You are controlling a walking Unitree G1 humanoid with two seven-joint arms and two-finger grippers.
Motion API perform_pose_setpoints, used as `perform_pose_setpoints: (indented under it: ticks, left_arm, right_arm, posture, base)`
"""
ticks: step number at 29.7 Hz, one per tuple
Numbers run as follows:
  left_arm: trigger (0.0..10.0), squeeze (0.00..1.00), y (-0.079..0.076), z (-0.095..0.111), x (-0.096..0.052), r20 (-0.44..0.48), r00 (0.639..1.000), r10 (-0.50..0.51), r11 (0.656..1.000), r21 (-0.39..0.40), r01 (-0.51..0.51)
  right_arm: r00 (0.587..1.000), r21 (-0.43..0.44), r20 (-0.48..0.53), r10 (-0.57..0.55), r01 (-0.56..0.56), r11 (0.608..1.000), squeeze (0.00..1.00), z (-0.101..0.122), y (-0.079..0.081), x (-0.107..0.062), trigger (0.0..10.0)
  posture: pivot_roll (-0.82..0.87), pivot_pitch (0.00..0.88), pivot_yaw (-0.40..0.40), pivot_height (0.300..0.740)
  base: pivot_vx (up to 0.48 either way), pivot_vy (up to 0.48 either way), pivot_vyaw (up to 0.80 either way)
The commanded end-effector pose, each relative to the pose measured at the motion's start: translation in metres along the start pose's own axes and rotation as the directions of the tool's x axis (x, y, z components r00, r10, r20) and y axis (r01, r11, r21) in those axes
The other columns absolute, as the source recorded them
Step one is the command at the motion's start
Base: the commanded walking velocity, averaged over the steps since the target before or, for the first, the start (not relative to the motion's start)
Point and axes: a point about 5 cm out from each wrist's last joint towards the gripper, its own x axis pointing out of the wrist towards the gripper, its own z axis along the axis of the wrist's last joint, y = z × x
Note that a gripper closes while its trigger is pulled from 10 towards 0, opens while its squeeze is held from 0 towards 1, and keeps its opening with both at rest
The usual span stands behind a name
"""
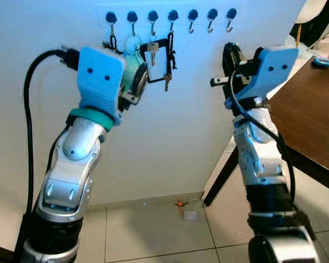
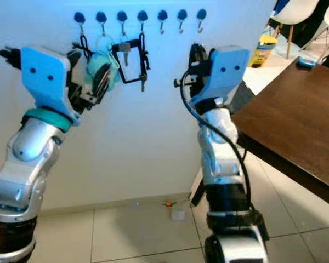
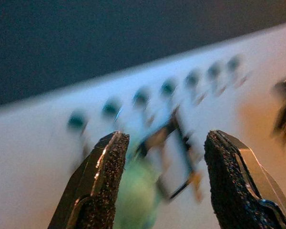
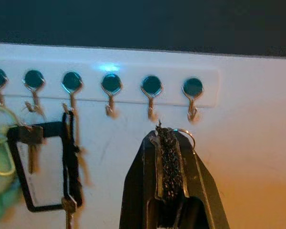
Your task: Hang keys on a hook
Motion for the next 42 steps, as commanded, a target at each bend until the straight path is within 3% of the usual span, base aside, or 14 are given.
perform_pose_setpoints:
  ticks: [1, 8, 18, 30, 42]
  left_arm:
    - [10.0, 0.00, -0.009, -0.004, -0.001, -0.031, 0.998, -0.053, 0.999, -0.009, 0.052]
    - [10.0, 0.00, -0.007, -0.001, -0.002, -0.033, 0.998, -0.050, 0.999, -0.014, 0.050]
    - [10.0, 0.00, -0.006, 0.009, -0.004, -0.022, 0.999, -0.050, 0.999, -0.022, 0.049]
    - [10.0, 0.00, -0.005, 0.017, -0.004, -0.015, 0.999, -0.049, 0.998, -0.035, 0.048]
    - [10.0, 0.00, -0.003, 0.016, -0.006, -0.034, 0.999, -0.036, 0.999, -0.039, 0.034]
  right_arm:
    - [1.000, 0.030, 0.014, 0.004, -0.005, 1.000, 0.00, 0.005, -0.004, 0.009, 10.0]
    - [0.998, 0.052, -0.004, 0.063, -0.063, 0.997, 0.00, 0.007, -0.001, 0.030, 10.0]
    - [0.976, 0.083, -0.014, 0.215, -0.214, 0.973, 0.00, 0.007, 0.024, 0.044, 10.0]
    - [0.970, 0.120, -0.019, 0.241, -0.237, 0.964, 0.00, 0.008, 0.030, 0.057, 10.0]
    - [0.972, 0.099, 0.016, 0.233, -0.233, 0.967, 0.00, 0.016, 0.028, 0.063, 10.0]
  posture:
    - [-0.03, 0.052, 0.085, 0.740]
    - [-0.02, 0.073, 0.085, 0.740]
    - [0.01, 0.103, 0.068, 0.740]
    - [0.02, 0.122, 0.053, 0.740]
    - [0.01, 0.128, 0.053, 0.740]
  base:
    - [0.000, 0.000, 0.00]
    - [0.000, 0.000, 0.00]
    - [0.000, 0.000, 0.00]
    - [0.000, 0.000, 0.00]
    - [0.000, 0.000, 0.00]
